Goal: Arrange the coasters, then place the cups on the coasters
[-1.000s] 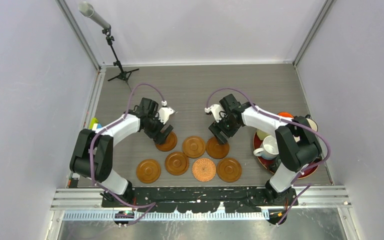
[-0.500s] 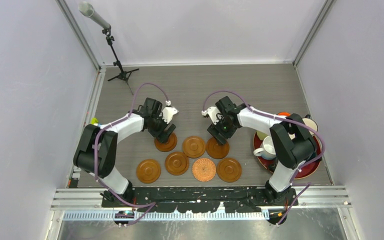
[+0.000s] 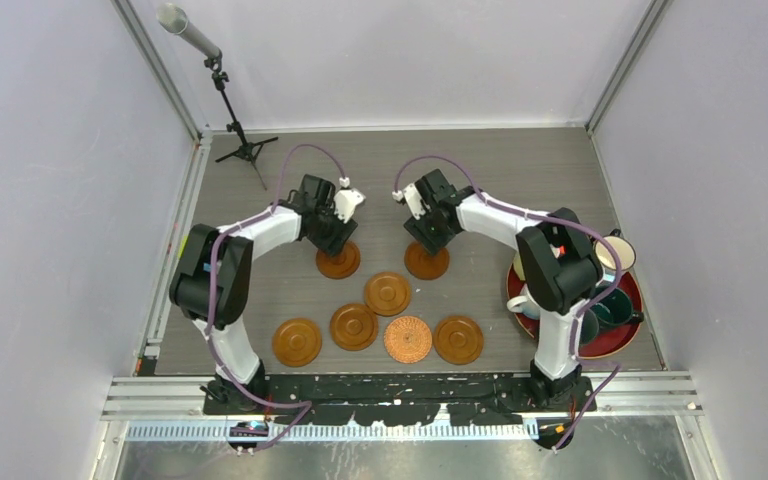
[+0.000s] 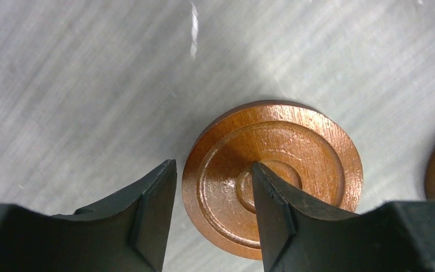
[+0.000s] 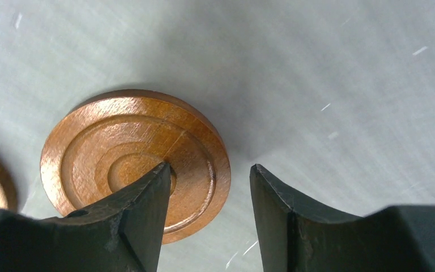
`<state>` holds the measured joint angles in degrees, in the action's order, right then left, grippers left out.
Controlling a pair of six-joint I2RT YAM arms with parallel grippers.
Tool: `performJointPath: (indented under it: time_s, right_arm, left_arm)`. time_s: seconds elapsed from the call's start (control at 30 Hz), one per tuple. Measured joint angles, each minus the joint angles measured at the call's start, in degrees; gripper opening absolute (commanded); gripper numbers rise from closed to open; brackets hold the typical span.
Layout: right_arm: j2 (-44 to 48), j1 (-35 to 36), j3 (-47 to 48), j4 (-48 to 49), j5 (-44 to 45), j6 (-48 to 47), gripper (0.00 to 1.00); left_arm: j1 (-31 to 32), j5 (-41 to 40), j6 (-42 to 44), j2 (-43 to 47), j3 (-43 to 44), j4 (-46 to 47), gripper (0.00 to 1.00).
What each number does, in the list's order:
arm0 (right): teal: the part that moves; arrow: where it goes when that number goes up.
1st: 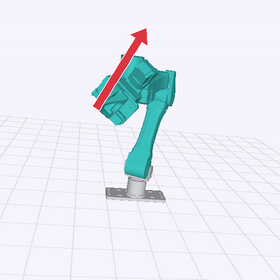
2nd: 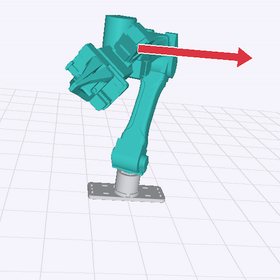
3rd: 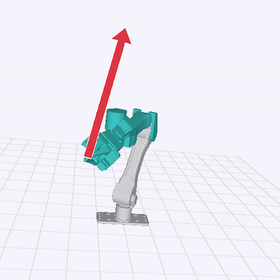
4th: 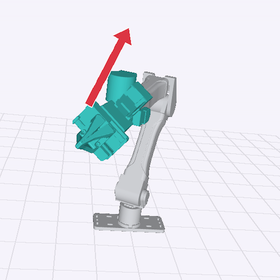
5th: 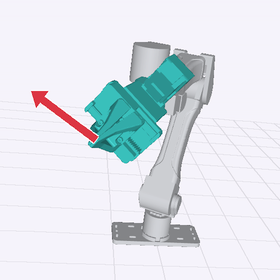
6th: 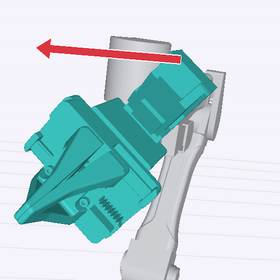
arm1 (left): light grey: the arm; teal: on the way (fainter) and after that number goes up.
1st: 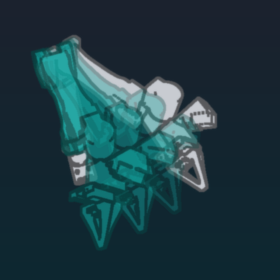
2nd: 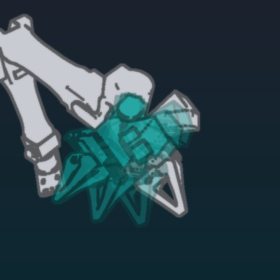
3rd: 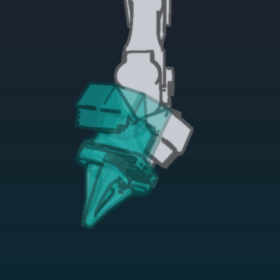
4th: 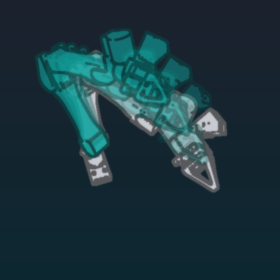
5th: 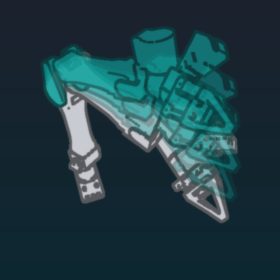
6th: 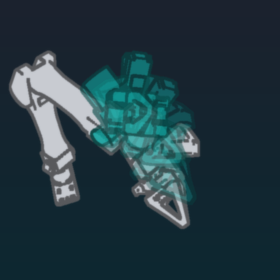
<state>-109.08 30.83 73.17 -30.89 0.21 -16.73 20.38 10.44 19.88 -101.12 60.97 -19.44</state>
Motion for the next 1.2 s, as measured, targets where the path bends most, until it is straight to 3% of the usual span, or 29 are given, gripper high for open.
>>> performJointPath:
  time_s: [0.27, 0.57, 0.73, 1.2]
  right_arm:
    - [-11.47, -3.04, 15.85, 3.26, 6.32, 0.85, 0.58]
    - [-24.17, -6.67, 36.11, -0.66, 7.67, 1.27, 0.57]
    - [-27.36, -7.54, 41.79, -3.41, 7.56, 1.29, 0.57]
    - [-35.15, -8.09, 55.39, -7.3, 9.77, -0.37, 0.57]
  left_arm:
    - [-1.05, -2.03, -0.2, -12.33, 16.96, -3.26, 0.45]
    - [-5.64, 2.95, -2.86, -26.4, 40.39, -18.36, 0.45]
    - [-6.12, 3.61, -5.9, -32.79, 51.65, -25.03, 0.45]
    - [-3.67, -2.23, -10.36, -48.63, 80.41, -32.22, 0.48]
